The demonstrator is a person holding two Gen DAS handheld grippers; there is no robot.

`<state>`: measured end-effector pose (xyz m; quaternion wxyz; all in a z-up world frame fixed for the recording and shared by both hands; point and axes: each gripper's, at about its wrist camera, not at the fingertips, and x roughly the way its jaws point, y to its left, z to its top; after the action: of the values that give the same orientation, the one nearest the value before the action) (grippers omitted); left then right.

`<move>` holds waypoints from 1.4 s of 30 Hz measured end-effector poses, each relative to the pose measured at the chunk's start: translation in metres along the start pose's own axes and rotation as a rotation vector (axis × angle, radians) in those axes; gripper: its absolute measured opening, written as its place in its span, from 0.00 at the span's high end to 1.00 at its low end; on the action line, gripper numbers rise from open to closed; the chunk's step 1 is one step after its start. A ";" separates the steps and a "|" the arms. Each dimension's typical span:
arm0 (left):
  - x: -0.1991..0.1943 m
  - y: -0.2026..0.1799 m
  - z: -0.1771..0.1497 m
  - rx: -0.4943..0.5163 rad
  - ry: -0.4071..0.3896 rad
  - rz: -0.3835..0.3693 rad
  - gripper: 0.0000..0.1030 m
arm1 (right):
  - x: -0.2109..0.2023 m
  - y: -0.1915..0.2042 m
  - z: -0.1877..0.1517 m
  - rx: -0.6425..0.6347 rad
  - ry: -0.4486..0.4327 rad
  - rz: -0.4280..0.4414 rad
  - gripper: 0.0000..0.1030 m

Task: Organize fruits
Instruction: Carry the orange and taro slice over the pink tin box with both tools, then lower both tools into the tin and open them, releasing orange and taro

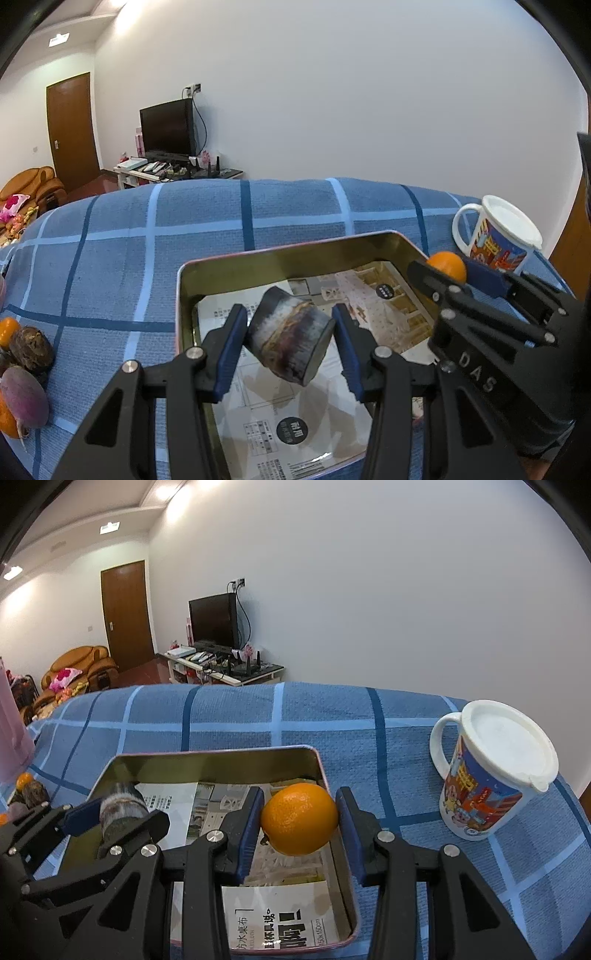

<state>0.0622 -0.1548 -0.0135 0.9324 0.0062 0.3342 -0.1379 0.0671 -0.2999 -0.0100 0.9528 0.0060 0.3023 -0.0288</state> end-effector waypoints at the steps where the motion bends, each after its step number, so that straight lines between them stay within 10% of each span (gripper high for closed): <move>1: 0.001 0.000 0.000 -0.001 0.002 0.000 0.52 | 0.001 0.000 0.000 0.000 0.003 -0.002 0.58; 26: 0.013 0.000 0.001 -0.013 0.056 0.022 0.50 | 0.006 0.007 -0.003 -0.023 0.015 -0.040 0.57; 37: -0.004 0.011 -0.001 -0.051 -0.026 0.046 0.26 | -0.003 -0.004 -0.003 0.036 -0.013 0.015 0.56; 42: -0.027 0.025 0.002 -0.080 -0.117 0.073 0.04 | -0.027 -0.021 0.002 0.134 -0.114 0.078 0.25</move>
<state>0.0503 -0.1238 0.0024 0.9543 -0.0271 0.2837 -0.0903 0.0452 -0.3195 0.0074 0.9663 0.0800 0.2444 -0.0122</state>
